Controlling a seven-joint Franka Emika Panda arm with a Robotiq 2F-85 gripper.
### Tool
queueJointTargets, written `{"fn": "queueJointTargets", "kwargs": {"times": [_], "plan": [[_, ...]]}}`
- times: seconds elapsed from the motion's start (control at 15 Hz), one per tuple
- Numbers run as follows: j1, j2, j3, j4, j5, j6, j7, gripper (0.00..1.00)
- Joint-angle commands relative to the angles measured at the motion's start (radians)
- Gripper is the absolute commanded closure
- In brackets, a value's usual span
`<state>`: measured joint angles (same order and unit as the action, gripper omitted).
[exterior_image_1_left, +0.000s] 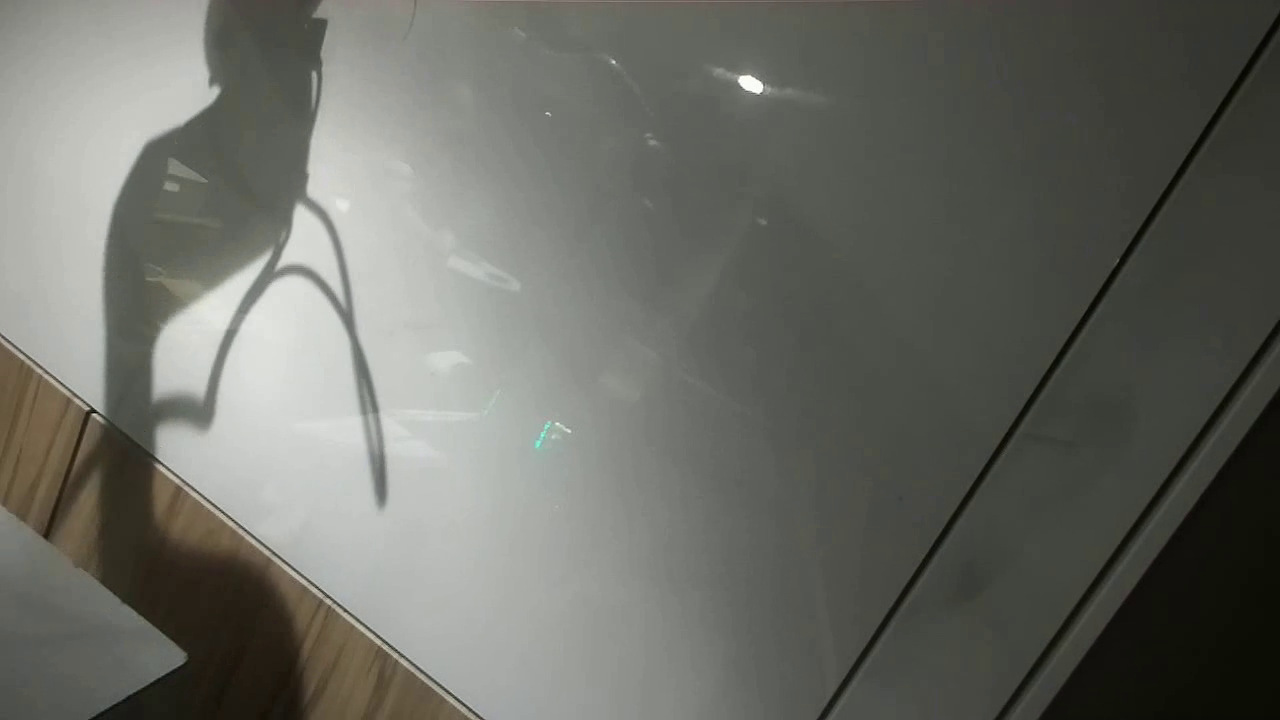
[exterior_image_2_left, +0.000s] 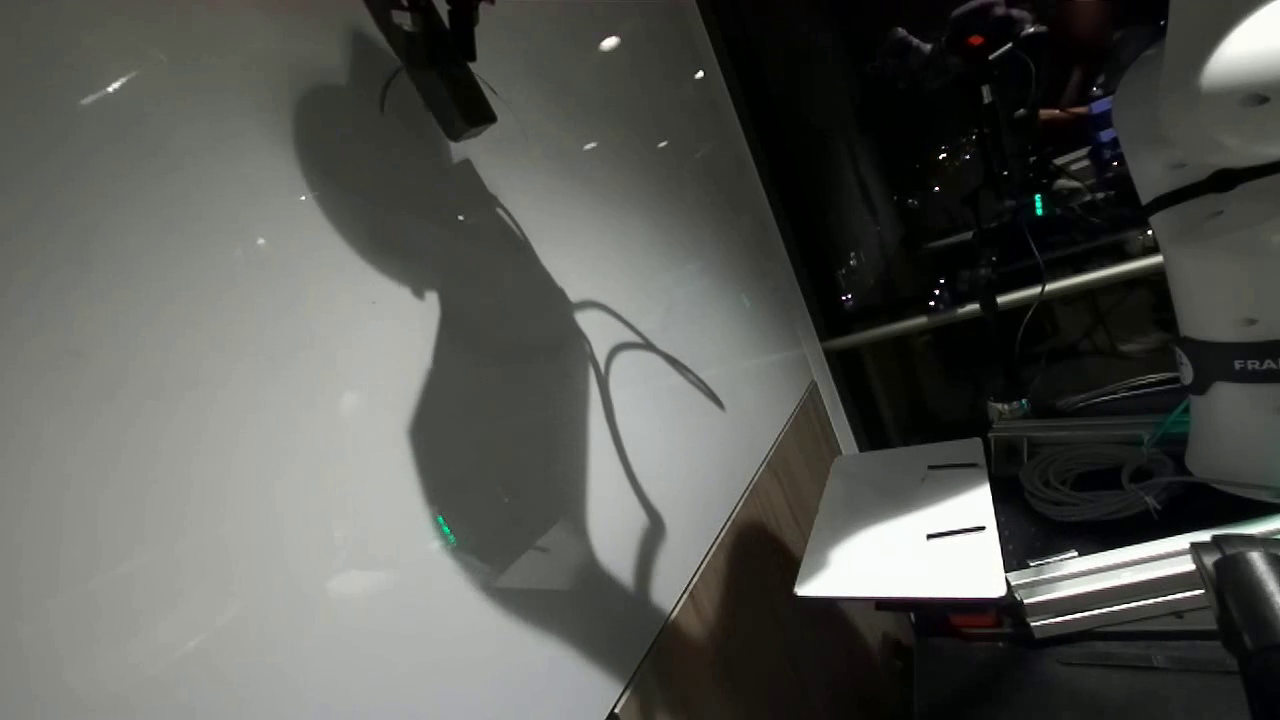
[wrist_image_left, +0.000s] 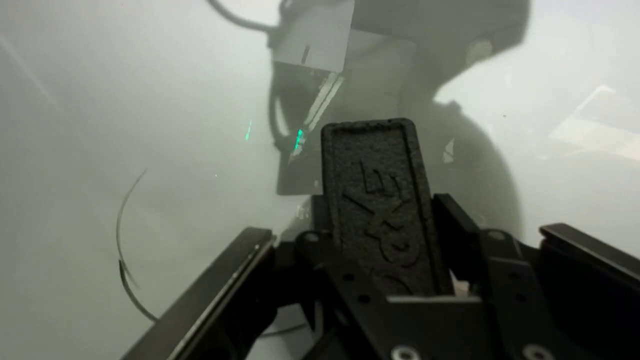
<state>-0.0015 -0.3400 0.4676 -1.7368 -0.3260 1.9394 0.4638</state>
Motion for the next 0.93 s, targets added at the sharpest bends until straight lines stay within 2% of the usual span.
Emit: {"fn": "queueJointTargets", "kwargs": {"times": [0.0,0.33,0.87], "plan": [[0.042,0.115,0.011,0.142,-0.062,-0.064,0.028,0.72],[0.105,0.186,-0.015,0.195,-0.102,-0.084,0.031,0.72],[0.123,0.237,-0.093,0.237,-0.174,-0.057,0.019,0.72]]}}
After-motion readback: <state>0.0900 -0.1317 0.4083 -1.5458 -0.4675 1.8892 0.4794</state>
